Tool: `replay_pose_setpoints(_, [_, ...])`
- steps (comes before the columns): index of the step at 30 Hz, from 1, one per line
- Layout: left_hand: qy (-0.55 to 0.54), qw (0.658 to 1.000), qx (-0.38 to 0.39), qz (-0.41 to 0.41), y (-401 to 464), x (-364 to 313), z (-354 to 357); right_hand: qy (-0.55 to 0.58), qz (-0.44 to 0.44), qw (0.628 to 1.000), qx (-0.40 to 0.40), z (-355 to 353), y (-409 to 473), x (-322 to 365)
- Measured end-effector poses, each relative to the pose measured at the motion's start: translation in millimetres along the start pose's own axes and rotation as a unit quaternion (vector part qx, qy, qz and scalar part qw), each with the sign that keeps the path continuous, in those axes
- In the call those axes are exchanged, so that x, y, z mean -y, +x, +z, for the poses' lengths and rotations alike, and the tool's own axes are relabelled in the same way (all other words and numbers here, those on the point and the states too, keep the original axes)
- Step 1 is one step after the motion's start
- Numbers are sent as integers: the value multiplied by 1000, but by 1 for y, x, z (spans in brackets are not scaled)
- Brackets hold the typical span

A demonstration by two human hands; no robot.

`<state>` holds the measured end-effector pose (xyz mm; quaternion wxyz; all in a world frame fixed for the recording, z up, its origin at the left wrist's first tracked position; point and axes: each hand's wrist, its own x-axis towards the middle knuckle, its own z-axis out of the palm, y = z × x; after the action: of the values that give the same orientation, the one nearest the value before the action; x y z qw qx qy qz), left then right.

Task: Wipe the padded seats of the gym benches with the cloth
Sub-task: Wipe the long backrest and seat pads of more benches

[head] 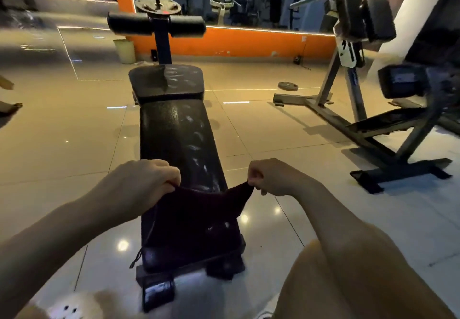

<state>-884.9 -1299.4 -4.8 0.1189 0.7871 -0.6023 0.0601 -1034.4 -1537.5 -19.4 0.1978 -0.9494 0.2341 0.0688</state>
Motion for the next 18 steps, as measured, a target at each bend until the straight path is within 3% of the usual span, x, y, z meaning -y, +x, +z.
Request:
replay_pose_setpoints(5, [-74,984,68,-144,-34,27,24,-55,-42,995,75,0,9,17])
replay_pose_setpoints(7, [-30,984,103,-144,-38,26,24,-87,-48,991,85,0,9,26])
replay_pose_setpoints(10, [-37,988,55,-138,-30,24,23,-157,-42,985,57,-14,7,33])
replay_pose_setpoints(14, [-13,984,83,-154,-27,26,23,-130,-41,990,38,-33,9,36])
replay_pose_setpoints(18, [-20,981,127,-145,-6,24,38,-71,-32,997,-17,-7,15,-5])
